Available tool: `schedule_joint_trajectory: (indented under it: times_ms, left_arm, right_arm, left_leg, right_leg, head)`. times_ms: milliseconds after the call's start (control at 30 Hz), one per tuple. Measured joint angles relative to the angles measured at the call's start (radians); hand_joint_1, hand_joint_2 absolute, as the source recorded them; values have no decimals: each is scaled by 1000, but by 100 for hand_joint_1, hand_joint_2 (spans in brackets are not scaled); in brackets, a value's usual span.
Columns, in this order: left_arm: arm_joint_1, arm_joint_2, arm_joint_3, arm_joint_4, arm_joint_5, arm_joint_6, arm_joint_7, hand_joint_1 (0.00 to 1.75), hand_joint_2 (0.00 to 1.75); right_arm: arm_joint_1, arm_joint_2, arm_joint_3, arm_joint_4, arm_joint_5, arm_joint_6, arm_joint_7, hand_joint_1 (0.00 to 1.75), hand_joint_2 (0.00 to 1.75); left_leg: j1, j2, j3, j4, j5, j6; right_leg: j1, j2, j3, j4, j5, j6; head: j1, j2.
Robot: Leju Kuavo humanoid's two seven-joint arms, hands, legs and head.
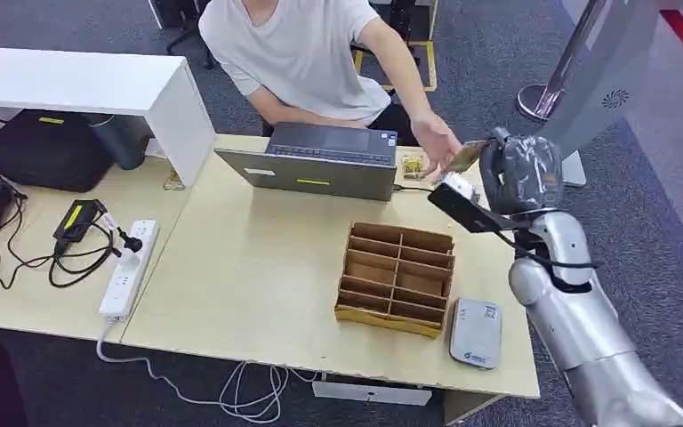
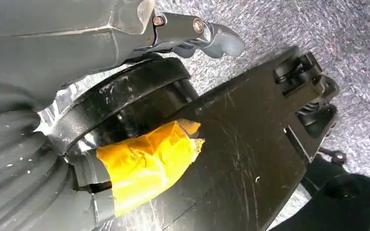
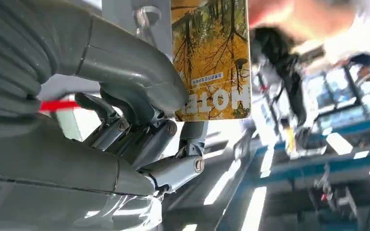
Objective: Pass the card to the sensor for recognition and then transmit it.
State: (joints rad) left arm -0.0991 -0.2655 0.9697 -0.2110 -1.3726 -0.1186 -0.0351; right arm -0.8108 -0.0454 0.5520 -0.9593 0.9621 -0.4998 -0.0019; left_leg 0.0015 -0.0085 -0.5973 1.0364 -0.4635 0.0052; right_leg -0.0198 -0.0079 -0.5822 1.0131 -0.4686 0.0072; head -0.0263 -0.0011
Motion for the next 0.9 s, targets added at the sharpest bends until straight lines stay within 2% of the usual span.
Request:
schedule_joint_trajectory:
  times_ms: [200,467,500,667,900]
  left_arm:
    - [-4,0,-35,0,-21,-9,3,0,175]
    - [-8,1,-48,0,-10,-22,23,0,175]
    - [-8,1,-48,0,-10,-23,25,0,175]
    - [-12,5,-50,0,-13,-55,14,0,175]
    - [-11,7,-53,0,-2,-52,6,0,175]
  right_arm:
    - [-141,44,-7,174,22,-103,22,175,175]
    - [-198,91,-30,309,-5,-139,-6,175,175]
    - [-198,95,-33,318,-10,-141,-10,0,175]
    - [-196,112,-42,360,-23,-145,-37,0,175]
    - [-193,115,-43,386,-16,-145,-39,0,175]
  left_leg:
    - [0,-2,-1,0,1,-1]
    - [0,-2,0,0,1,-1]
    - [0,-3,0,0,1,-1]
    - [0,-2,-1,0,1,-1]
    - [0,-2,-1,0,1,-1]
  right_leg:
    - [0,-1,-1,1,0,0]
    - [0,-1,0,1,0,0]
    - [0,-1,-1,1,0,0]
    - [0,-1,-1,1,0,0]
    - [0,-1,-1,1,0,0]
  head:
    - [1,0]
    - [0,0]
    - [0,0]
    - [0,0]
    - [0,0]
